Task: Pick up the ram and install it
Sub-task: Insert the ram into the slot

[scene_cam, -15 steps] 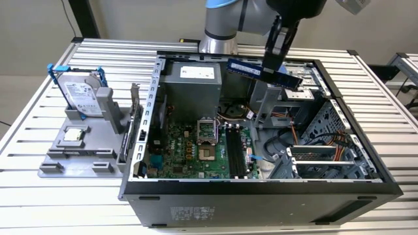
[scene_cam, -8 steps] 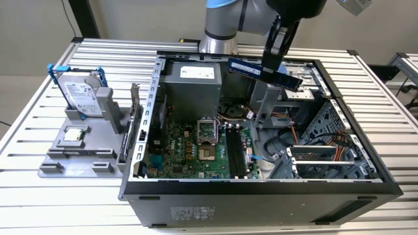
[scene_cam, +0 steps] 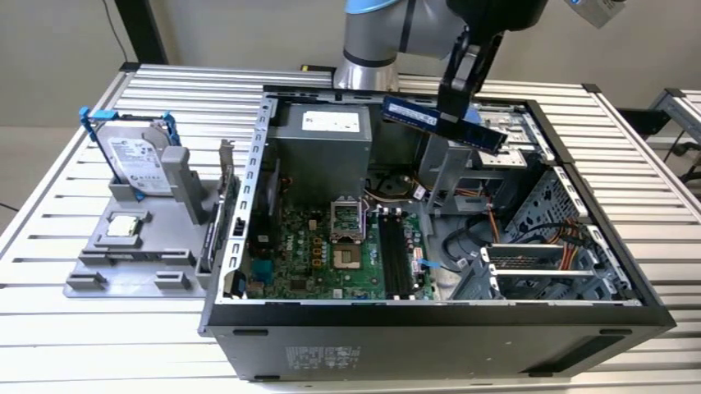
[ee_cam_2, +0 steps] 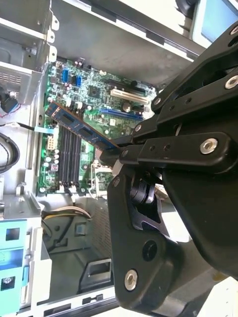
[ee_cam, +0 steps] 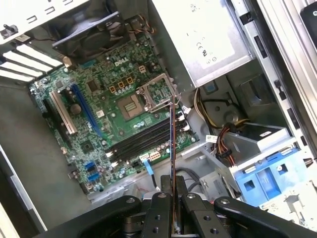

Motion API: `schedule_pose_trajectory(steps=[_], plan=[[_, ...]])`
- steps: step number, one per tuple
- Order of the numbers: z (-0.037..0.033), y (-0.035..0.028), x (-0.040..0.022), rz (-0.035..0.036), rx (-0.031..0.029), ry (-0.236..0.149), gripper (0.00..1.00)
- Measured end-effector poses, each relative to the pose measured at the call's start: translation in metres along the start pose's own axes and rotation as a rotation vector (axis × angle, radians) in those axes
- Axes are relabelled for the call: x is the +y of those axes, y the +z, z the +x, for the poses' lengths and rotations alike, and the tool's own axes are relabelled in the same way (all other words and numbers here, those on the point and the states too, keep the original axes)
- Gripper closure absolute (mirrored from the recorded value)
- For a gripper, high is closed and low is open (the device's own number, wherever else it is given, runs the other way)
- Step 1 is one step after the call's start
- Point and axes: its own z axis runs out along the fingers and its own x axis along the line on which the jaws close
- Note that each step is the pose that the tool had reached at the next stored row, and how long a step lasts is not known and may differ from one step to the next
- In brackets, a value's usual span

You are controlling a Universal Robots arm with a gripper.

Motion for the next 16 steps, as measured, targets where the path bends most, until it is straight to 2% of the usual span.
schedule_pose_trajectory(steps=[10,16], plan=[[0.0000,0.0000,0.0000,0.0006,-0.0005,0.049,1.00],[0.0000,0.0000,0.0000,0.0013,-0.0012,0.107,1.00]])
